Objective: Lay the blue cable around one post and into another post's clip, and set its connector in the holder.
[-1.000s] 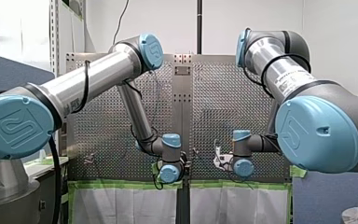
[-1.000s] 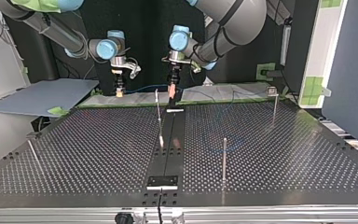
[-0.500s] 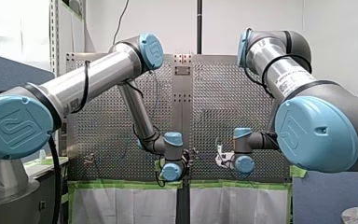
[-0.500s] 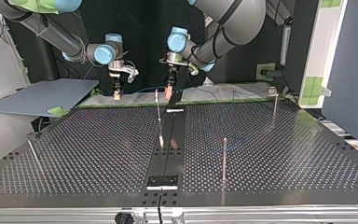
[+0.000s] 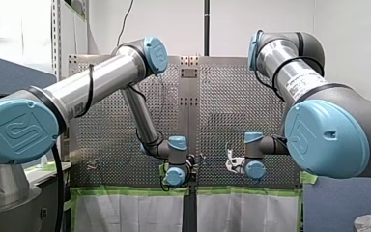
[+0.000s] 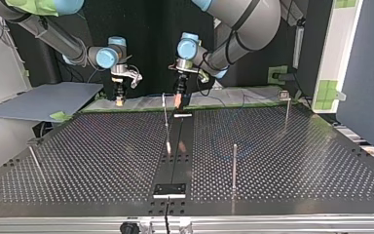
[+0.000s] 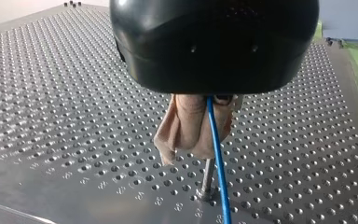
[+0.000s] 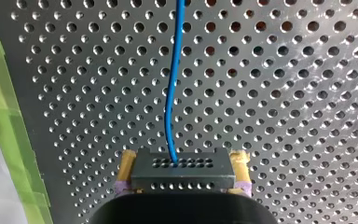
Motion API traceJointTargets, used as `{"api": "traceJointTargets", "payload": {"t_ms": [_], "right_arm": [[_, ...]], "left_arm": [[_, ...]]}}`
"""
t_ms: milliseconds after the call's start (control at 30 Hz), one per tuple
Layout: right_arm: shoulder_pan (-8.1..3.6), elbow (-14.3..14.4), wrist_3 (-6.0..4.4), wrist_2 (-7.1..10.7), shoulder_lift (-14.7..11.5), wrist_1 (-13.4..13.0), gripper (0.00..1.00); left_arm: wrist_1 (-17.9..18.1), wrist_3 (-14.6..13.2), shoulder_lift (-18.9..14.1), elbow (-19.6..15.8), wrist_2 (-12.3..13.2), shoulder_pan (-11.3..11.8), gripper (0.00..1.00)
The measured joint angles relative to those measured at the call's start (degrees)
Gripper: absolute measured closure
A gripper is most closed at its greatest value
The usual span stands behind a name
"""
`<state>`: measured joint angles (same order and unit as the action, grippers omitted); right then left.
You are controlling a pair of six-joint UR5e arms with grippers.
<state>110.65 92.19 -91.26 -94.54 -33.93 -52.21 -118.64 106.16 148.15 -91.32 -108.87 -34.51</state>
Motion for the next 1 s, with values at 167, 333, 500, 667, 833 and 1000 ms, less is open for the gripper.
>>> {"api": "traceJointTargets", "payload": {"t_ms": [167, 333, 500, 667, 833, 1000], "right_arm": [[-0.31, -0.02, 0.72, 0.03, 0.07, -0.13, 1.0], [-0.47, -0.03, 0.87, 0.04, 0.15, -0.66, 1.0], [-0.73, -0.03, 0.76, 0.04, 0.25, -1.93, 1.0], [-0.95, -0.19, 0.54, 0.1, 0.33, -2.38, 1.0], [-1.19, -0.53, 0.61, 0.2, 0.38, -2.15, 1.0], [-1.69, -1.16, 0.72, 0.23, 0.46, -2.19, 1.0]], "left_arm": [[-1.61, 0.74, 1.27, 1.79, 0.32, 0.41, 0.98], [-2.51, 1.06, 1.86, 2.96, 0.51, 0.66, 0.98], [-3.79, 1.13, 2.33, 4.25, 0.55, 1.08, 0.98], [-5.66, 1.26, 3.58, 6.45, 0.83, 1.49, 0.98], [-6.6, 1.44, 4.05, 8.22, 1.86, 1.65, 0.98], [-7.25, 2.56, 4.09, 9.84, 2.3, 1.79, 0.98]]}}
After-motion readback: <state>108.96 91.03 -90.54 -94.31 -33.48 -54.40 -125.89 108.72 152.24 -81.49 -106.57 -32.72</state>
